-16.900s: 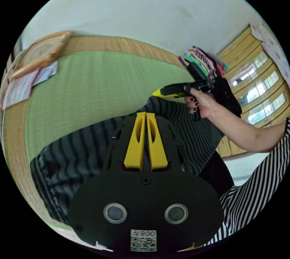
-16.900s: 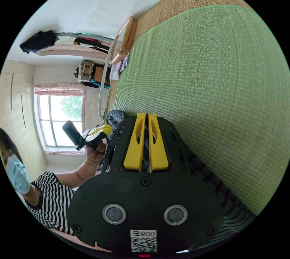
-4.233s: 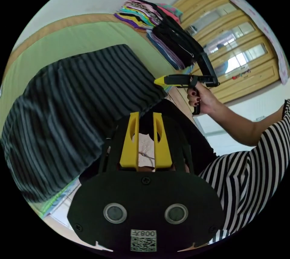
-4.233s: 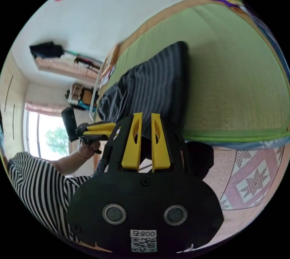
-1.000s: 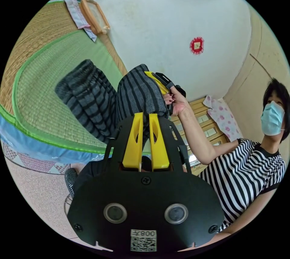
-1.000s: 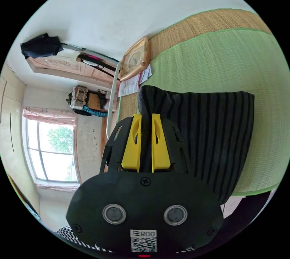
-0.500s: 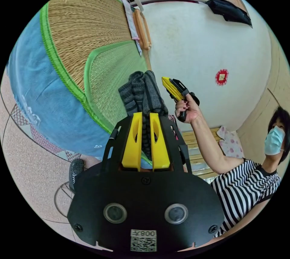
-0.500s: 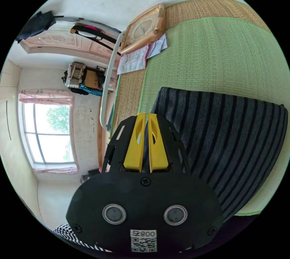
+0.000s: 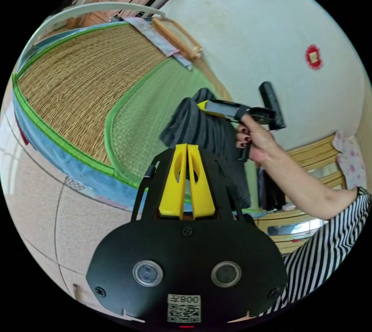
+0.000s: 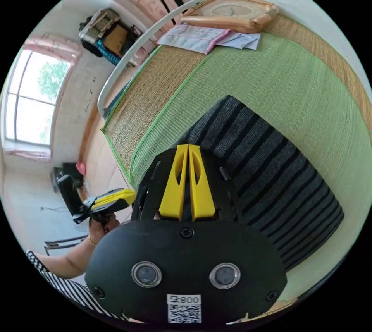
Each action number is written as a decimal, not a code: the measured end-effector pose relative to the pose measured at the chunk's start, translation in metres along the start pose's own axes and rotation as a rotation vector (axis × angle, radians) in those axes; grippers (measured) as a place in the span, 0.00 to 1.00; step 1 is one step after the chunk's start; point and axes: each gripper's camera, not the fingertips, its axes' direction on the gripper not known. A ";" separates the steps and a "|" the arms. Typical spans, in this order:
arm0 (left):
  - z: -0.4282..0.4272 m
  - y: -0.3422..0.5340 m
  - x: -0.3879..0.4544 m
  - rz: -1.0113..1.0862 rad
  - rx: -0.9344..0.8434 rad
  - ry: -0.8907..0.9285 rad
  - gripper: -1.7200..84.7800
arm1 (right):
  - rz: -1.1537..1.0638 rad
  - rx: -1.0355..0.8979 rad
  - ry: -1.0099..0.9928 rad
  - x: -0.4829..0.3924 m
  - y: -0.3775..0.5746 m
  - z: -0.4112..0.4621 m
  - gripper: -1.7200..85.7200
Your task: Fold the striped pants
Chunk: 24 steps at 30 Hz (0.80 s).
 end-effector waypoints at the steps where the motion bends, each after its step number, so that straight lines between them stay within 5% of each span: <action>1: 0.002 0.001 -0.001 -0.007 -0.003 0.010 0.02 | -0.014 -0.007 0.003 -0.006 -0.002 0.001 0.02; 6: -0.004 0.004 0.011 0.009 0.015 0.006 0.02 | -0.094 -0.041 -0.065 -0.031 -0.009 -0.020 0.02; 11: -0.001 0.004 0.037 0.143 0.004 -0.041 0.02 | -0.089 0.126 0.011 -0.047 -0.016 -0.070 0.02; 17: 0.014 0.004 0.036 0.123 -0.049 -0.068 0.02 | -0.017 -0.039 0.032 -0.036 -0.043 -0.032 0.02; 24: 0.014 0.020 0.054 0.192 -0.059 -0.045 0.02 | -0.179 0.010 -0.097 -0.072 0.061 -0.091 0.02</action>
